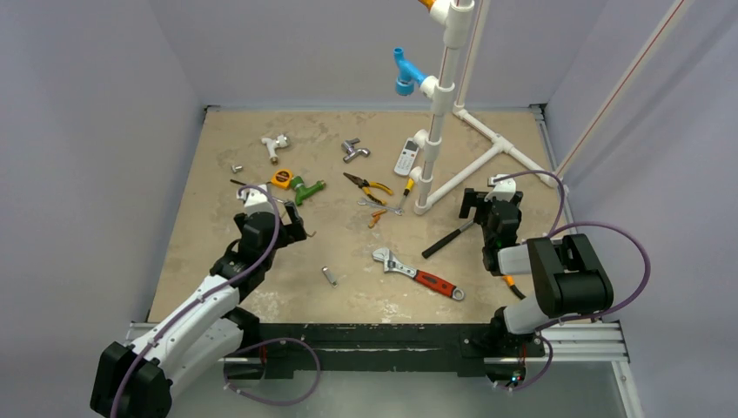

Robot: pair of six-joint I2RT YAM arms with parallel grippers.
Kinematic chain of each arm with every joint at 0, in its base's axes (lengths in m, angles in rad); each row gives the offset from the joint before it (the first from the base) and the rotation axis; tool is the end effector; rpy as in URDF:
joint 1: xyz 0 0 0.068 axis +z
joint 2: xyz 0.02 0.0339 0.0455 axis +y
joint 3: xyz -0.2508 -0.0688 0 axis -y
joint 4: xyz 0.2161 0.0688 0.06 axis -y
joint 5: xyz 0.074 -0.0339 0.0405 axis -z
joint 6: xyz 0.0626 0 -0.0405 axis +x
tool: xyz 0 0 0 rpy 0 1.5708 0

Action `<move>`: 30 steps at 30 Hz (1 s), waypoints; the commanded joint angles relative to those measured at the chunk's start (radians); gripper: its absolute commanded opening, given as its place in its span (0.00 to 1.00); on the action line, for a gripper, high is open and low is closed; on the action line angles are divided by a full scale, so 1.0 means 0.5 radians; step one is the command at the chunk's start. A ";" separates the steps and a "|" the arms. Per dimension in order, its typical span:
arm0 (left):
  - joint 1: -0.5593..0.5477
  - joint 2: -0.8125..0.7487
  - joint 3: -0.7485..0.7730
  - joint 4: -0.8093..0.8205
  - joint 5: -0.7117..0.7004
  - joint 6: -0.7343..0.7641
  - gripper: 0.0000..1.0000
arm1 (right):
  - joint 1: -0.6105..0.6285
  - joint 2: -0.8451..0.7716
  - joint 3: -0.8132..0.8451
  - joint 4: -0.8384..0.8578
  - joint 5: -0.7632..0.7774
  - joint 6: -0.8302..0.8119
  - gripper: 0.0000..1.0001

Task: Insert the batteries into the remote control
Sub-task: Move the remote control to the center of the board.

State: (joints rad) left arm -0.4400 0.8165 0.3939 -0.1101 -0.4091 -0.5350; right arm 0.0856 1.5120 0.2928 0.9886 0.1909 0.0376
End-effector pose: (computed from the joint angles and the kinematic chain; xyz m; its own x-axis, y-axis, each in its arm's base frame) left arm 0.1763 -0.0555 0.1956 -0.4365 -0.3115 -0.8441 -0.1648 0.9499 -0.2654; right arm 0.2679 0.0111 0.1507 -0.2238 0.0178 -0.9745 0.1086 0.9941 -0.0067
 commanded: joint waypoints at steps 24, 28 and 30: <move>-0.007 0.311 0.486 0.006 0.242 0.012 1.00 | 0.002 -0.404 0.011 -0.285 0.172 0.049 0.99; -0.007 0.417 0.636 -0.004 0.304 0.034 1.00 | 0.005 -0.785 0.111 -0.735 0.226 0.348 0.99; -0.003 0.468 0.764 -0.028 0.370 0.103 1.00 | 0.006 -0.968 0.295 -1.169 0.267 0.603 0.99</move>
State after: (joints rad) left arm -0.4400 1.0187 0.6586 -0.1150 -0.2874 -0.5133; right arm 0.0860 1.1664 0.3073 0.7227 0.2626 0.1257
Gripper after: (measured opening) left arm 0.998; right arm 0.984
